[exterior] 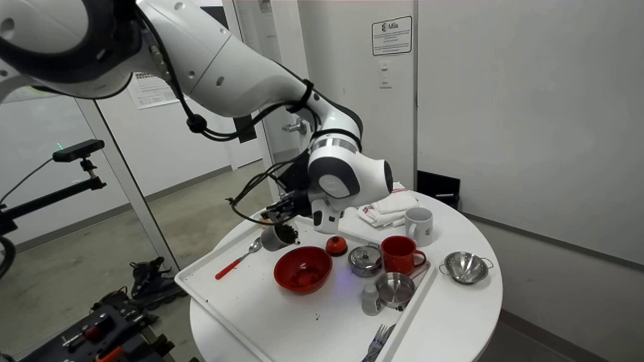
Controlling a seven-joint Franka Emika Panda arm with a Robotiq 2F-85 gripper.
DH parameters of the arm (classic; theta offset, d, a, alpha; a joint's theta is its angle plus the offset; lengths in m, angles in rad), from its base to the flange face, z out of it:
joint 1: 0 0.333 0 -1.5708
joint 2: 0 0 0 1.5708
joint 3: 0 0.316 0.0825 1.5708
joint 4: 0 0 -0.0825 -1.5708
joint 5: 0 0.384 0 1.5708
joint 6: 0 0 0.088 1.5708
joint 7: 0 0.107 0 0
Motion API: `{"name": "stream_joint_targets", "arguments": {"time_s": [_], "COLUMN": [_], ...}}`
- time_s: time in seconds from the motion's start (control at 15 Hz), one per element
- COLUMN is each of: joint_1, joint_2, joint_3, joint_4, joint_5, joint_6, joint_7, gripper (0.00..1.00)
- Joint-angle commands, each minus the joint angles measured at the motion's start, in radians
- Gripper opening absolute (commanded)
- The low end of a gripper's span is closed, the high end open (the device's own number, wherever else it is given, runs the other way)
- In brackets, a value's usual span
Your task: Pick the jar and pour some beans into the red bowl
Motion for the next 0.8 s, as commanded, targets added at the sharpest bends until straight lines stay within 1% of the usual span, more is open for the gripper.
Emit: {"name": "stream_joint_targets", "arguments": {"time_s": [0.0,0.2,0.27,0.47,0.53,0.73], "joint_1": [0.083,0.128,0.15,0.201,0.22,0.257], "joint_2": [-0.124,-0.213,-0.249,-0.333,-0.356,-0.391], "joint_3": [-0.022,-0.007,0.0,0.037,0.056,0.114], "joint_4": [-0.072,-0.116,-0.146,-0.23,-0.268,-0.349], "joint_5": [-0.113,-0.222,-0.251,-0.309,-0.32,-0.334], "joint_6": [0.088,0.142,0.18,0.319,0.383,0.528], "joint_7": [0.04,0.028,0.017,0.008,0.002,0.009], "gripper": [0.09,0.09,0.09,0.09,0.09,0.09]}}
